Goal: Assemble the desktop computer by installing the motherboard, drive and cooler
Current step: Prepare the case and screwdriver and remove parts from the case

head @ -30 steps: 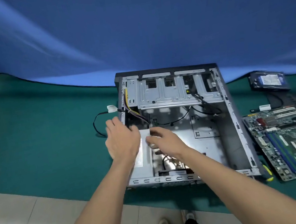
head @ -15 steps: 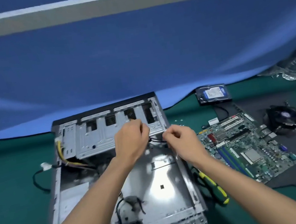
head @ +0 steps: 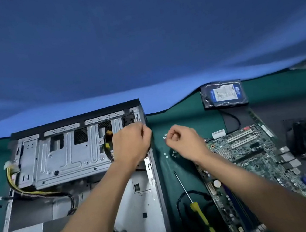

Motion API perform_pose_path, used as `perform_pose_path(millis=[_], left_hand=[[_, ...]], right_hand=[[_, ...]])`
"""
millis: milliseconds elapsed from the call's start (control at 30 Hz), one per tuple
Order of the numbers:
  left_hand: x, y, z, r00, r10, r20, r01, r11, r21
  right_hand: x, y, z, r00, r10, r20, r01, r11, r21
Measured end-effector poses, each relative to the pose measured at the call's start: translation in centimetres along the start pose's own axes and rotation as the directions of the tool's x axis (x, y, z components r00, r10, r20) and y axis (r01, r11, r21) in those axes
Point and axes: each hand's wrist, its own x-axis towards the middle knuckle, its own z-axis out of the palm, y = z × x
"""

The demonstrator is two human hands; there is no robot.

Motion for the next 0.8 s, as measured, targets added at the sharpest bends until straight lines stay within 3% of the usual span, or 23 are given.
perform_pose_path(millis=[200,567,700,800], left_hand=[[0.3,-0.2,0.5,0.998,-0.048,-0.038,0.049,0.999,0.006],[0.5,-0.1,0.7,0.995,-0.096,-0.026,0.095,0.995,-0.019],[0.6,-0.2,0.6,0.996,-0.070,-0.049,0.069,0.997,-0.033],[0.6,-0.1,0.4,0.996,-0.052,-0.078,0.052,0.999,-0.004]], right_hand=[[3.8,2.1,2.0,0.997,-0.037,0.073,0.057,0.953,-0.299],[5.8,2.7,4.7,0.998,-0.040,0.053,0.059,0.904,-0.423],[5.6,2.3,4.6,0.999,-0.031,0.012,0.033,0.944,-0.327],[4.6,0.9,3.1,0.997,0.039,-0.067,-0.040,0.999,-0.017]])
